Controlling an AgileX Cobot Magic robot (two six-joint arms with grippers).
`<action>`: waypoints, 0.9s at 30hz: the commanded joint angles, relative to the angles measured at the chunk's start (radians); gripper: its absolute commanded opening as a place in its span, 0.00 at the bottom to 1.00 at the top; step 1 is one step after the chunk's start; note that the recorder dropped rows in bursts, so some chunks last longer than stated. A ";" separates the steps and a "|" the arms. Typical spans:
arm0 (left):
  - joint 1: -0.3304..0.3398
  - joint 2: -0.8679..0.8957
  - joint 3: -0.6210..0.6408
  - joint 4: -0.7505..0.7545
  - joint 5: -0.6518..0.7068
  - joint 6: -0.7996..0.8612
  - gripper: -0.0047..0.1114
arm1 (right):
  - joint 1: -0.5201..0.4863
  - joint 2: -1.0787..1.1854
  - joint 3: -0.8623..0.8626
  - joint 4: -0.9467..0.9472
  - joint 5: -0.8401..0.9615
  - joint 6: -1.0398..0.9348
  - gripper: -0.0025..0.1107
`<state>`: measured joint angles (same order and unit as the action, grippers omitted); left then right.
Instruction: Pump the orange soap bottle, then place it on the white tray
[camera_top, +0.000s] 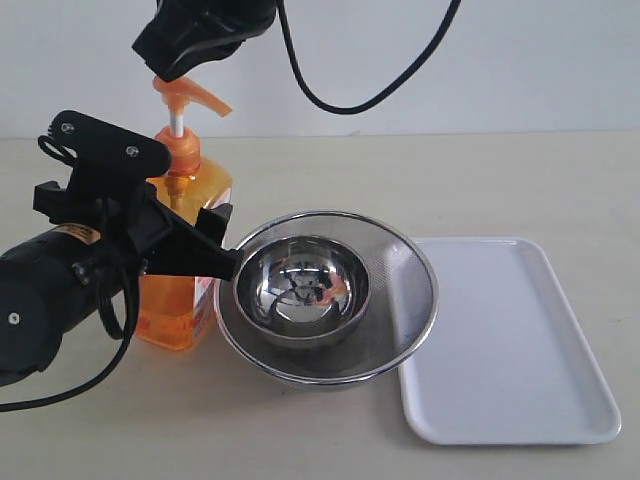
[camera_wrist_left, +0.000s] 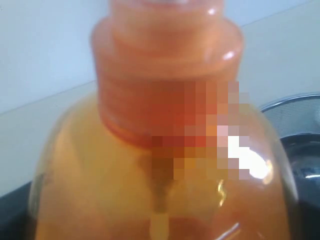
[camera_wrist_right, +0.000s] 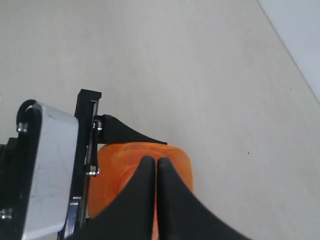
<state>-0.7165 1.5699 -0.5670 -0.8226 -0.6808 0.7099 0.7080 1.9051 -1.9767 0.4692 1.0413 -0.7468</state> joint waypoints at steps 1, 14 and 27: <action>-0.003 -0.010 -0.016 0.035 -0.050 0.000 0.08 | 0.000 0.033 0.011 -0.045 0.078 0.005 0.02; -0.003 -0.010 -0.016 0.035 -0.050 0.000 0.08 | 0.000 0.073 0.011 -0.062 0.114 0.033 0.02; -0.003 -0.010 -0.016 0.035 -0.052 0.000 0.08 | 0.000 0.081 0.011 -0.064 0.135 0.033 0.02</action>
<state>-0.7165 1.5699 -0.5670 -0.8312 -0.6827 0.7059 0.7080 1.9356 -1.9919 0.4748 1.0640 -0.7137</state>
